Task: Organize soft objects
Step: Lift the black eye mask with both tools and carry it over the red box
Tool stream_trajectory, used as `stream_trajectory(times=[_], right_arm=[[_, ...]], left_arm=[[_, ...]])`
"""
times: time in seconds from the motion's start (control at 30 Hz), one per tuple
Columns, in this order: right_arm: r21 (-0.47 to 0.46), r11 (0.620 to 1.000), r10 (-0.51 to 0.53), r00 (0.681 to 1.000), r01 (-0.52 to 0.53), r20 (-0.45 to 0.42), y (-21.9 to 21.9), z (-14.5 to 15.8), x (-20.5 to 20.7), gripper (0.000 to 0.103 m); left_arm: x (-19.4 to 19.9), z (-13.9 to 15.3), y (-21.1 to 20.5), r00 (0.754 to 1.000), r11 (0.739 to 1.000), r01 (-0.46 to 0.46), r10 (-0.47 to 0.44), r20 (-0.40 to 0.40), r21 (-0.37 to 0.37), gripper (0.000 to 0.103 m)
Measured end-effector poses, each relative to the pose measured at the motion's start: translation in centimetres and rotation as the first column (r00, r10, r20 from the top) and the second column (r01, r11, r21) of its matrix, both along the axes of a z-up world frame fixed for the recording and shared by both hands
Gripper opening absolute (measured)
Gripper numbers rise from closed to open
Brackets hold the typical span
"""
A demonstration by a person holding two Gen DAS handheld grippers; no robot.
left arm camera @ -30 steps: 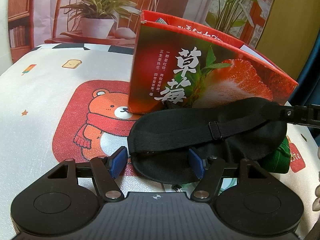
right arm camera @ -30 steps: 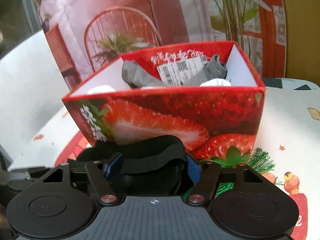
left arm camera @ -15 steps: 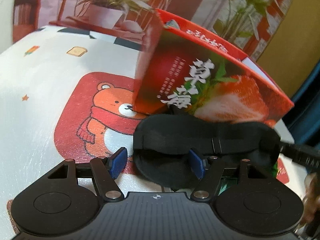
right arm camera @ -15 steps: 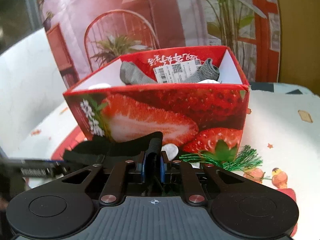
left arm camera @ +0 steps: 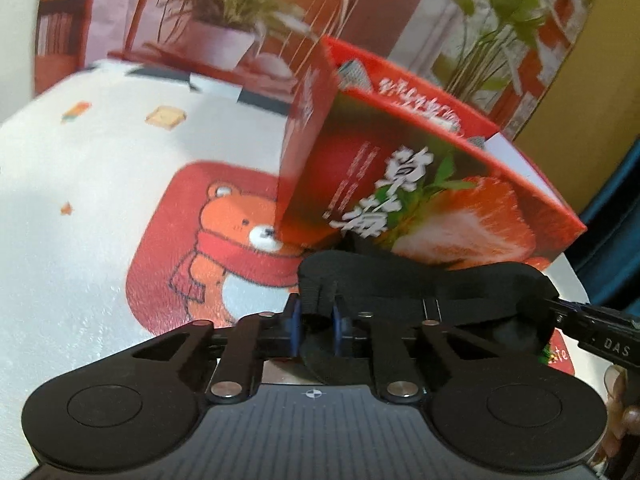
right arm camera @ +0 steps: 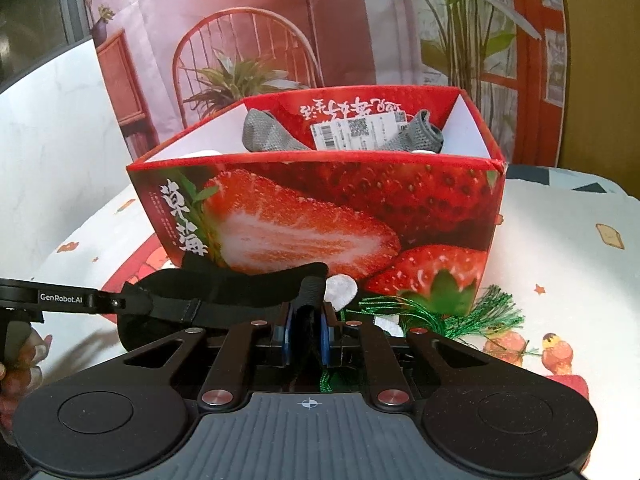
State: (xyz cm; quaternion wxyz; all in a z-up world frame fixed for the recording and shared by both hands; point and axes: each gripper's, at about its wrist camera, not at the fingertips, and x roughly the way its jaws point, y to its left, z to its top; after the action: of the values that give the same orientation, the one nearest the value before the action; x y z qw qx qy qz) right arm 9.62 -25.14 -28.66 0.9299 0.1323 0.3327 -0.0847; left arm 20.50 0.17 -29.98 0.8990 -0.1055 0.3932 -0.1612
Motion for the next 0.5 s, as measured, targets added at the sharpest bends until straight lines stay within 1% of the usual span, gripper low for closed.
stream_trajectory(times=[0.13,0.3,0.5], right_arm=[[-0.012,1.0,0.014,0.999,-0.013,0.03,0.4,1.0,-0.2,0.011],[-0.037,0.999,0.038,0.997,-0.035,0.069,1.1,2.5,-0.7,0.01],[-0.049,0.998,0.042,0.992,-0.037,0.116,1.3,4.3,-1.5,0.01]], left_arm=[[-1.1,1.7,-0.7,0.997,0.999,0.031,-0.033,0.066,0.032,0.012],[-2.7,4.1,-1.6,0.985,0.995,0.054,-0.067,0.16,0.083,0.012],[-3.6,6.5,-1.9,0.974,0.995,0.042,-0.061,0.217,0.092,0.011]])
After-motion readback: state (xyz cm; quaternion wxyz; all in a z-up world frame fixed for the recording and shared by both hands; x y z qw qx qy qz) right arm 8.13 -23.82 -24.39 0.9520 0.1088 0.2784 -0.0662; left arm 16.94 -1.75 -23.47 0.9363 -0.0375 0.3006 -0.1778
